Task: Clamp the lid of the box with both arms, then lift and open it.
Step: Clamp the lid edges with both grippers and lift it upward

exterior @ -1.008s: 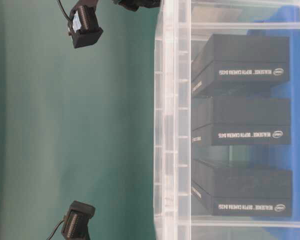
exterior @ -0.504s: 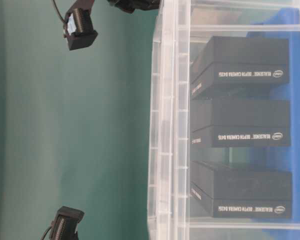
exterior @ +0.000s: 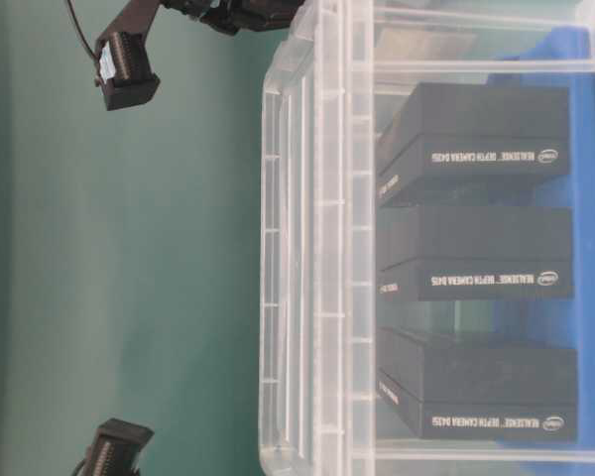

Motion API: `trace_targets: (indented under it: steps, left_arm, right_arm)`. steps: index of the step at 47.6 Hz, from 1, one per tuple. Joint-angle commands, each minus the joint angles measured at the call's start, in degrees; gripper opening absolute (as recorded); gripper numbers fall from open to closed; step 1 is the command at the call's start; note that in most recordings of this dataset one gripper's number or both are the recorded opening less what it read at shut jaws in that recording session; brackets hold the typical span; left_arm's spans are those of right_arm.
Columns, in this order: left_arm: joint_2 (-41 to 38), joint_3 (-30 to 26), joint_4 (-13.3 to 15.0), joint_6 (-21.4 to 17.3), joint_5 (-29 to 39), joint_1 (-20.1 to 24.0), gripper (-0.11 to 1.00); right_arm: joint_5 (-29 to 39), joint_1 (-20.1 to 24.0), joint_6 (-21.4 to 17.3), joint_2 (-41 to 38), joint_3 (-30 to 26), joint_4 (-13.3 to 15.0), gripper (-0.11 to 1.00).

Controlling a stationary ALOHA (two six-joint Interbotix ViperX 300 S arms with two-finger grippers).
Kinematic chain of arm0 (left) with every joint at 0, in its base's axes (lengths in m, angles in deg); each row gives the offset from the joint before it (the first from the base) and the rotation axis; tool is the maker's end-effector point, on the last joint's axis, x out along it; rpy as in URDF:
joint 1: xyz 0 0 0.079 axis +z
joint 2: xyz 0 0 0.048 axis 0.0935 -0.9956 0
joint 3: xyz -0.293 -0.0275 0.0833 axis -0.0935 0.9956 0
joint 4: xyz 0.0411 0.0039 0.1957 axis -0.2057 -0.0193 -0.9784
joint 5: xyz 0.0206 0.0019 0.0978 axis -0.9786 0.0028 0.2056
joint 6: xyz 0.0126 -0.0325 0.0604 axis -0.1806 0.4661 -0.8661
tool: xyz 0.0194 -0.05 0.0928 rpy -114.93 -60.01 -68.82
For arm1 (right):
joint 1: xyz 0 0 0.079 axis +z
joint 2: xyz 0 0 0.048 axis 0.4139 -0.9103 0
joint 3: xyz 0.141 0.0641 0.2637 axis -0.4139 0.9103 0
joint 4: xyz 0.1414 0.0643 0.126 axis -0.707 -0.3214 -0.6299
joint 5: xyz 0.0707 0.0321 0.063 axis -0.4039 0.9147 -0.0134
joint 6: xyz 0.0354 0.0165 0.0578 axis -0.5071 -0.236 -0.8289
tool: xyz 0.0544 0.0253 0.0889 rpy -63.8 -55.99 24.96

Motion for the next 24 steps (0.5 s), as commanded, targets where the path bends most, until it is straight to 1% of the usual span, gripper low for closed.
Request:
trace_targets:
  steps: [1, 24]
  left_arm:
    - [1.32, -3.08, 0.53, 0.44, -0.26, -0.88, 0.02]
    - [2.37, -5.54, 0.62, 0.53, 2.46, -0.88, 0.02]
  right_arm:
    - [-0.44, 2.02, -1.14, 0.88, -3.78, -0.26, 0.00]
    - [2.81, 3.69, -1.32, 3.87, -5.19, -0.26, 0.00]
